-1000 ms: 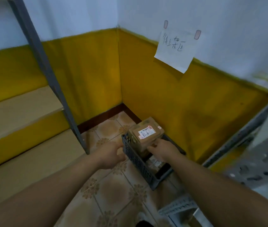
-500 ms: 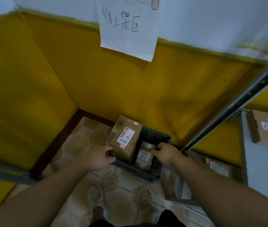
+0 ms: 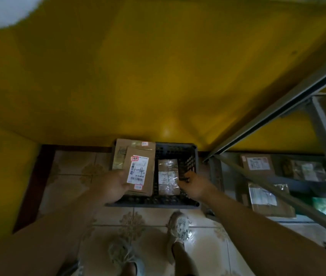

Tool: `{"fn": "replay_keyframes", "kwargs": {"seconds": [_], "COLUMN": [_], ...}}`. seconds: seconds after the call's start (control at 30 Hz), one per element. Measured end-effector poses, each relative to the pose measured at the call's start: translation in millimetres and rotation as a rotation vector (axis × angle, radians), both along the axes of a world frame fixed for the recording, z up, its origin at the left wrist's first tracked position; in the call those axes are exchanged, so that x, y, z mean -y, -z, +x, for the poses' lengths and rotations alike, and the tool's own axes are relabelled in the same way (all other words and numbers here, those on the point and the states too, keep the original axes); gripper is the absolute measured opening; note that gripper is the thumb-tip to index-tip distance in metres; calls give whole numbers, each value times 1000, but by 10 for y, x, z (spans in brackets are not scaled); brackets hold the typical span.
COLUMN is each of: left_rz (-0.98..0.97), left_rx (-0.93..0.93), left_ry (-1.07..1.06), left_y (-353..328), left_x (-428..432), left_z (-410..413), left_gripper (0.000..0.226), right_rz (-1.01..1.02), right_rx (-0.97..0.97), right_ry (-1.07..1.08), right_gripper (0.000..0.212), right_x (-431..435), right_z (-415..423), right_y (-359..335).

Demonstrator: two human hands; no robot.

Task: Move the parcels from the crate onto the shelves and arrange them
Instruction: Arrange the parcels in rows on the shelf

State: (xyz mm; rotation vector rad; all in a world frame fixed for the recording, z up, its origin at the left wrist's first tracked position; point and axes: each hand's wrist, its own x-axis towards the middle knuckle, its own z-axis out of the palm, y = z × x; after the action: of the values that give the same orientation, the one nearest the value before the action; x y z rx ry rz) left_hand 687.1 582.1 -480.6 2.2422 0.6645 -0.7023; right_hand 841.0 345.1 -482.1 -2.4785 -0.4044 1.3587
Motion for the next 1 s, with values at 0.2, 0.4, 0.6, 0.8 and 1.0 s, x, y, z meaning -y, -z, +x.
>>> {"fn": "replay_keyframes", "kwargs": {"seconds": [0.2,0.4,0.6,0.8,1.0], "left_rz": [185,351,480,581,642], "left_rx": [-1,-151,-99,75,188], "left_ry": [-75,-87,-83,-105,-110], "left_y": [1346,2297,2654,2794,2874], "left_x": [-128,-59,-14,-17,-6], "left_z": [538,821,764,663,627], "left_gripper": [75,103,112,101,100], "right_rz": [-16,-31,-44,-18,-107], "right_rx": [-59,-104,-143,-142,-182], "right_ry": [84,71,65,114,231], "right_gripper": [49,49,70,63,83], "right_x": [-122,-237,-291,-288,-257], "right_z": [442,703,807,841,858], "right_y": [1359,2573,3405,4062,4525]}}
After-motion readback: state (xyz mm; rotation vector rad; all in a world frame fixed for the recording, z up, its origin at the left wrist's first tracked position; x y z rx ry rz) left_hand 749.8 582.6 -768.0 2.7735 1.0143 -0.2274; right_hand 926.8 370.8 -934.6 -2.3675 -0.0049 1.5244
